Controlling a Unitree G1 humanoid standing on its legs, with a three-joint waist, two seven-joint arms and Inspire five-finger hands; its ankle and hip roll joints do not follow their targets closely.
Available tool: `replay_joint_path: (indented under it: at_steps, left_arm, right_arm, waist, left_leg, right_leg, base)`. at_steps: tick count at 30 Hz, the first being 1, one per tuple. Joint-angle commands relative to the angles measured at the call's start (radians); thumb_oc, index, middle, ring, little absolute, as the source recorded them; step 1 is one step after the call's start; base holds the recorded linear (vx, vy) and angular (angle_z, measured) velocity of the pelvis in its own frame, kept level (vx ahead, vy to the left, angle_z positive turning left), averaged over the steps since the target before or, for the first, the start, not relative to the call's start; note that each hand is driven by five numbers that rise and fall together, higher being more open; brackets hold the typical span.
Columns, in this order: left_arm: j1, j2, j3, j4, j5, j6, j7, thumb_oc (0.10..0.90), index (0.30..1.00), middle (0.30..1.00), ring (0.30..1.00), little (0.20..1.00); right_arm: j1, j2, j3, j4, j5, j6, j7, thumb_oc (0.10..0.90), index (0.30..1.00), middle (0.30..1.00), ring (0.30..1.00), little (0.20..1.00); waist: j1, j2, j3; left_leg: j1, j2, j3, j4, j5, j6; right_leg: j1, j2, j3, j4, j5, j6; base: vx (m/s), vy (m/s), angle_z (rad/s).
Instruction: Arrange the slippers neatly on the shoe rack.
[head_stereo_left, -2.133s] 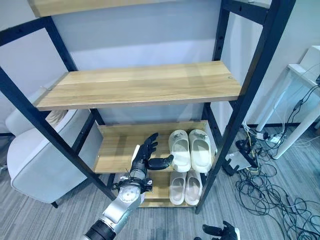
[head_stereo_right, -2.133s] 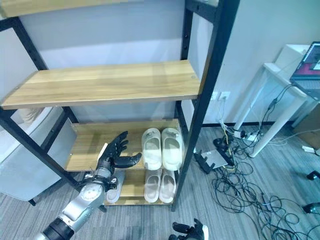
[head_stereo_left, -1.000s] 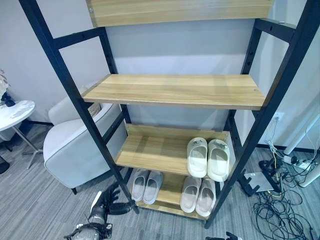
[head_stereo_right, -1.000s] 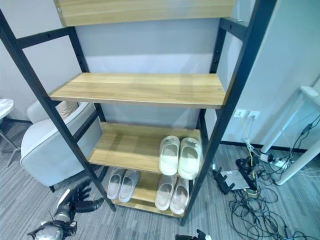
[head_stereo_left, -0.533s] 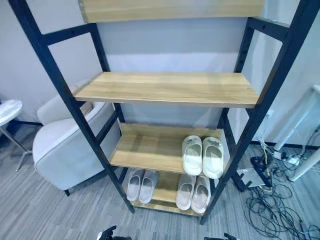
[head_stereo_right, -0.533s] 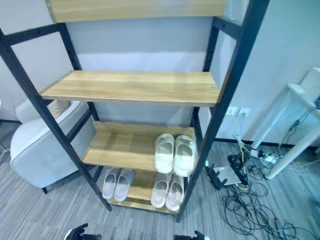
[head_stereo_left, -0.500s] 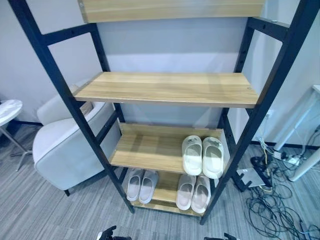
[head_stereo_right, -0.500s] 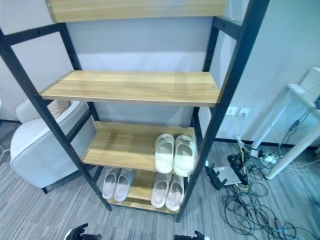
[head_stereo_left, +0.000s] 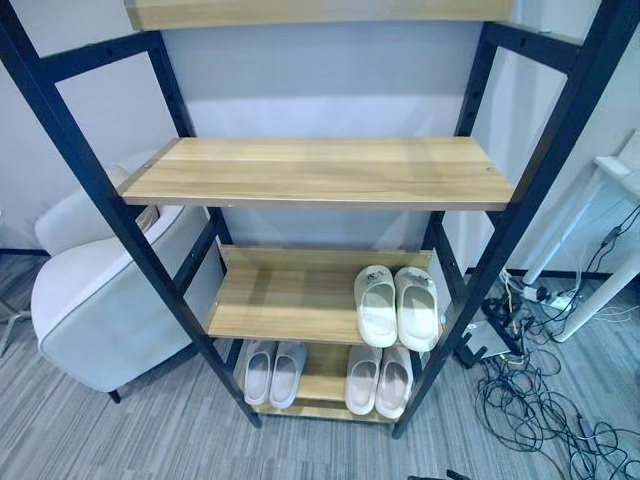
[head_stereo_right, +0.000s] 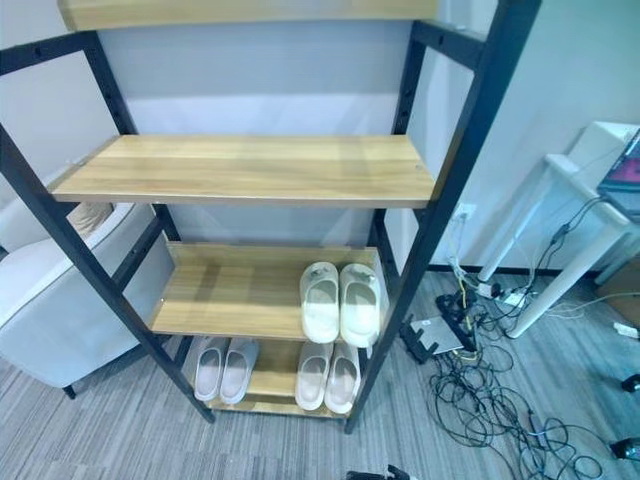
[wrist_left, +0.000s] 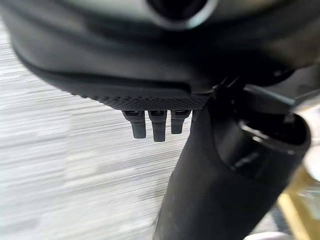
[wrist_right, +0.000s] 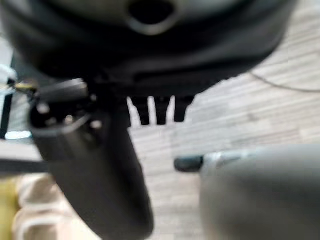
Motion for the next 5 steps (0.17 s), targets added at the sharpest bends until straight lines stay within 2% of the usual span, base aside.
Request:
replay_joint_path:
  at_steps: [1, 5]
  left_arm:
    - [-0.112, -0.073, 0.031, -0.009, 0.029, -0.042, -0.002, 0.8, 0.9, 0.9, 0.9, 0.9]
    - [-0.111, -0.079, 0.026, -0.008, 0.033, -0.04, 0.0, 0.8, 0.9, 0.9, 0.9, 0.9]
  right_arm:
    - [-0.017, 0.045, 0.024, 0.032, 0.015, 0.008, 0.024, 0.8, 0.9, 0.9, 0.9, 0.9]
    - [-0.011, 0.053, 0.028, 0.041, 0.031, 0.013, 0.043, 0.8, 0.9, 0.9, 0.9, 0.9]
  waist:
    - [-0.002, 0.011, 0.053]
    - [-0.001, 0.011, 0.05]
  left_leg:
    - [0.053, -0.014, -0.006, 0.009, -0.164, 0.026]
    - [0.056, -0.006, -0.004, 0.009, -0.163, 0.021]
  right_leg:
    - [0.031, -0.005, 0.009, 0.003, -0.073, 0.027]
    - [0.033, 0.002, 0.012, 0.003, -0.079, 0.024]
  base:
    - [0.01, -0.064, -0.05]
    - [0.0, -0.023, -0.02]
